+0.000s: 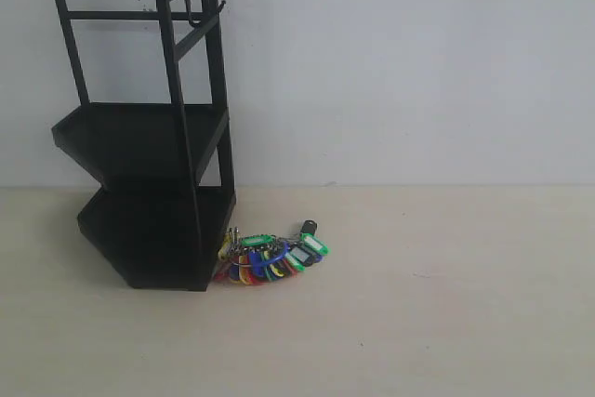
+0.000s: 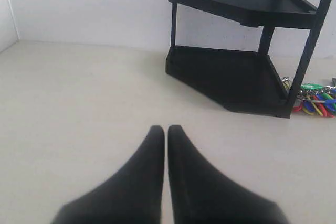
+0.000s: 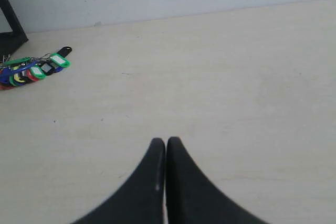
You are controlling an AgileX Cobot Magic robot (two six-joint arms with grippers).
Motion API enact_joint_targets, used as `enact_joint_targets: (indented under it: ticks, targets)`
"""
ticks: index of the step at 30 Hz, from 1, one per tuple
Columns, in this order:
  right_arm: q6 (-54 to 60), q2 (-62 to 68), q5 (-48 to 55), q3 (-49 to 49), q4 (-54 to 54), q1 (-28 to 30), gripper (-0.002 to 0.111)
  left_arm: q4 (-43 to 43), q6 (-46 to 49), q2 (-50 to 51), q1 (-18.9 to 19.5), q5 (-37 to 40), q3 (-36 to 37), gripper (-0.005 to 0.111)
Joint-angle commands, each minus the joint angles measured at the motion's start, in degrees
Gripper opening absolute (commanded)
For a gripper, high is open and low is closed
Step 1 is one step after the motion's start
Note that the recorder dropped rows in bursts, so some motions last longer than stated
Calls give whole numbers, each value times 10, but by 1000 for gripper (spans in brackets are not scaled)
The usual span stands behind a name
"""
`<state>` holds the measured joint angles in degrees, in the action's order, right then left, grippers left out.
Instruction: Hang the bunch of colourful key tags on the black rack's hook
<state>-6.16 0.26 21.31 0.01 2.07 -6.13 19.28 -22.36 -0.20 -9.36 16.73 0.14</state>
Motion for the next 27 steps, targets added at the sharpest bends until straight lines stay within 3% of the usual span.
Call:
enact_joint_targets:
  ticks: [1, 6, 8, 10, 14, 19, 22, 27]
  targets:
    - [15, -3, -3, 0, -4, 3, 0, -1, -4, 2, -5, -2, -1, 4]
    - [25, -3, -27, 0, -4, 3, 0, -1, -4, 2, -5, -2, -1, 4]
    - [19, -3, -126, 0, -4, 3, 0, -1, -4, 2, -5, -2, -1, 4]
    - [20, -3, -308, 0, -4, 3, 0, -1, -4, 2, -5, -2, -1, 4]
    - [20, -3, -570, 0, -4, 3, 0, -1, -4, 2, -5, -2, -1, 4]
    - [-1, -3, -769, 0, 1, 3, 0, -1, -4, 2, -5, -2, -1, 4]
    - [-18, -3, -700, -49, 5, 3, 0, -1, -4, 2, -5, -2, -1, 4]
    - [-35, 40, -346, -223, 4, 3, 0, -1, -4, 2, -5, -2, -1, 4]
